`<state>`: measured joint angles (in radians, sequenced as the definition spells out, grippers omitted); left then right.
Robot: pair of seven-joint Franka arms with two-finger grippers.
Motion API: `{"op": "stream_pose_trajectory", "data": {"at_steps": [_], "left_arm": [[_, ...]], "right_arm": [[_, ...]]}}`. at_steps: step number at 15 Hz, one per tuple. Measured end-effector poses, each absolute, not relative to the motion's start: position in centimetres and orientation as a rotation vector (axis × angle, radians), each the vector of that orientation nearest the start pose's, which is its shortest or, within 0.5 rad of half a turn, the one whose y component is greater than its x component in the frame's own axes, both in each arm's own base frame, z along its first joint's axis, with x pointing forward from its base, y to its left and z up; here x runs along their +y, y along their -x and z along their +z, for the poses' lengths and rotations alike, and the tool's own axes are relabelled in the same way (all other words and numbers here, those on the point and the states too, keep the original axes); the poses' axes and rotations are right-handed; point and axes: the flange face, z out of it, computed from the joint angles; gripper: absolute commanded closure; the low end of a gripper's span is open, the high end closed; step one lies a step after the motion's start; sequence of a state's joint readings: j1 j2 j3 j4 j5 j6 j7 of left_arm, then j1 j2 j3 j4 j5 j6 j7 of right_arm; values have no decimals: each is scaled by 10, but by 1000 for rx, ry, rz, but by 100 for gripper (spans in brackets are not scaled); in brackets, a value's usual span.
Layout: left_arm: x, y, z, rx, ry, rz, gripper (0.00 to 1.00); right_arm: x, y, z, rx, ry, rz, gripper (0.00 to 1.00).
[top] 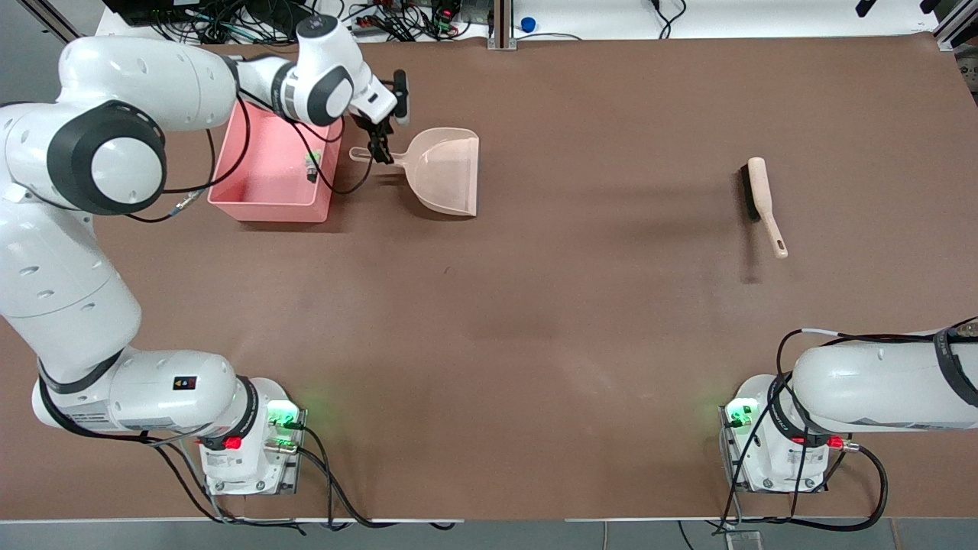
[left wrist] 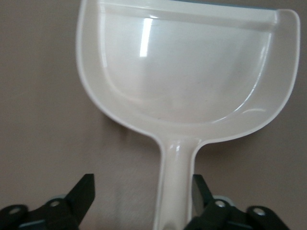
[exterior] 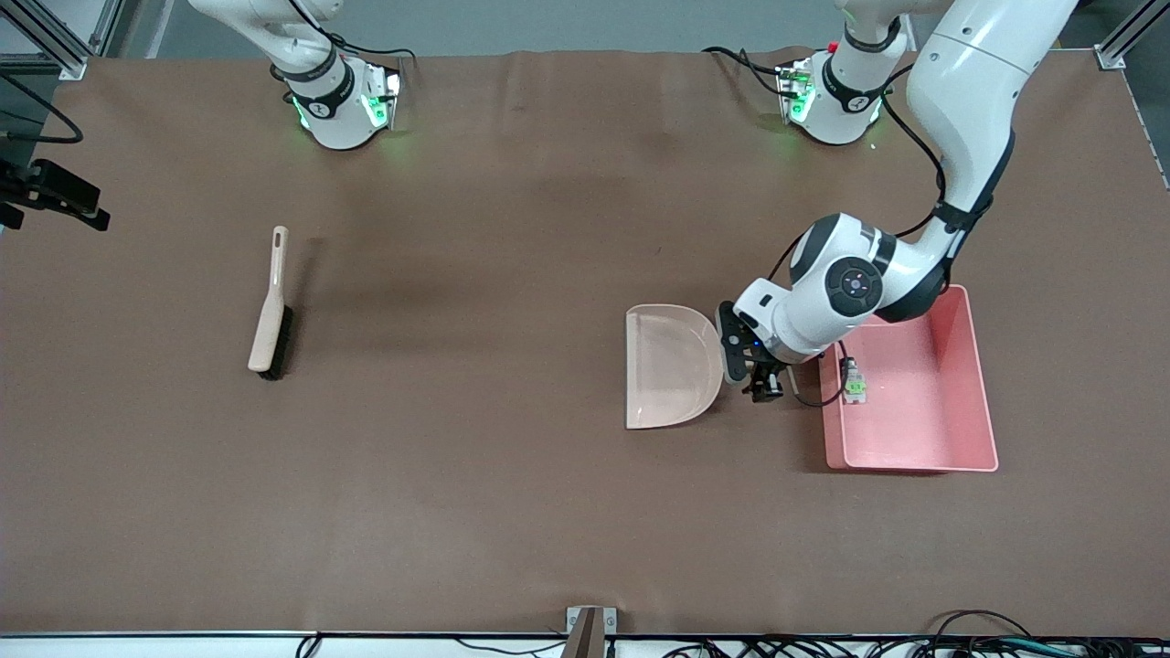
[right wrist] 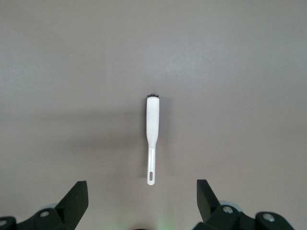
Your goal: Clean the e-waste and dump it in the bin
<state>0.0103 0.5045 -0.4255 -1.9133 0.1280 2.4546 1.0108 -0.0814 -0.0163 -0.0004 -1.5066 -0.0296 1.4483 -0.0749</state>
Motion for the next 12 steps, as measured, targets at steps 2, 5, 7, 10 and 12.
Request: {"op": "stream_pose_trajectory", "data": {"at_steps": [2,5,7,10,12], "left_arm": [[-232,-598,289,2021,2483,-188,0],[-218,-606,348,1694,2683,-174,0],[-203,-608,391,1441,2825,-171,0],[-164,-612,443,1126,2975,-208,0],[-134,-611,469,934,3023,-222,0]], "right_arm": [[-54,-534,653,20,3167,69,0],[-59,-534,654,30,3167,68,0],[-60,-533,654,32,3167,68,0],[-59,-533,654,29,3166,74,0],[-58,-532,653,28,3166,84,0]]}}
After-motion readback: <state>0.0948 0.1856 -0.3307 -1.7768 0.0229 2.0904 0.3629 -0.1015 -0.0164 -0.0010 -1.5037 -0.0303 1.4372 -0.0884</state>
